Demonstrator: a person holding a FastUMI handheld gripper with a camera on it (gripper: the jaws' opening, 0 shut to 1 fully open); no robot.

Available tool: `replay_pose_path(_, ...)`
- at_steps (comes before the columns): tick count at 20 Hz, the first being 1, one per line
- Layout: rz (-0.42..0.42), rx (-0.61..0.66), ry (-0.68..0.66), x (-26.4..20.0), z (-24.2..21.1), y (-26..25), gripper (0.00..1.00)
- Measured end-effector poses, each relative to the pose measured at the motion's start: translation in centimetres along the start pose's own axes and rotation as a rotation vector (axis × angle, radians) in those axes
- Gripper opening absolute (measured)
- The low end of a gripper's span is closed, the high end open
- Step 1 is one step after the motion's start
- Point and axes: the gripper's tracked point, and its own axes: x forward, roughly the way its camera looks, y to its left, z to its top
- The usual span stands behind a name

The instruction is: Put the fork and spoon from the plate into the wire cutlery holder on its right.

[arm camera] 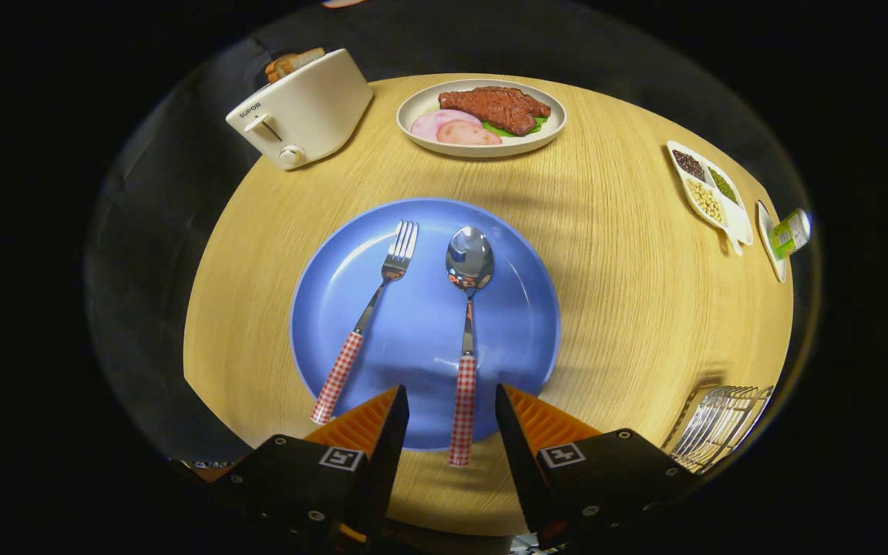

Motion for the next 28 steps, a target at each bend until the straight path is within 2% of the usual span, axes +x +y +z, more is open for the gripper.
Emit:
replay_pose_path(4, -0.066, -0.017, 0.03, 0.8, 0.3, -0.9, 0.54)
replay_pose_path(5, -0.071, -0.017, 0.051, 1.0, 0.1, -0.9, 0.52)
replay_pose_path(8, -0.059, -0.003, 0.111, 1.0, -0.8, -0.4, 0.35)
replay_pose_path(13, -0.075, -0.013, 0.136, 0.9, -1.5, -0.4, 0.27)
replay_pose_path(16, -0.087, 0.012, 0.153, 0.9, -1.5, -0.6, 0.12)
replay_pose_path(22, -0.08, 0.009, 0.117, -2.7, -1.5, -1.9, 0.09)
replay_pose_path(26, -0.096, 0.03, 0.07, -7.6, -1.7, -5.1, 0.09)
replay_pose_path(28, -0.136, 0.05, 0.051, -10.0, -2.1, -8.0, 0.09)
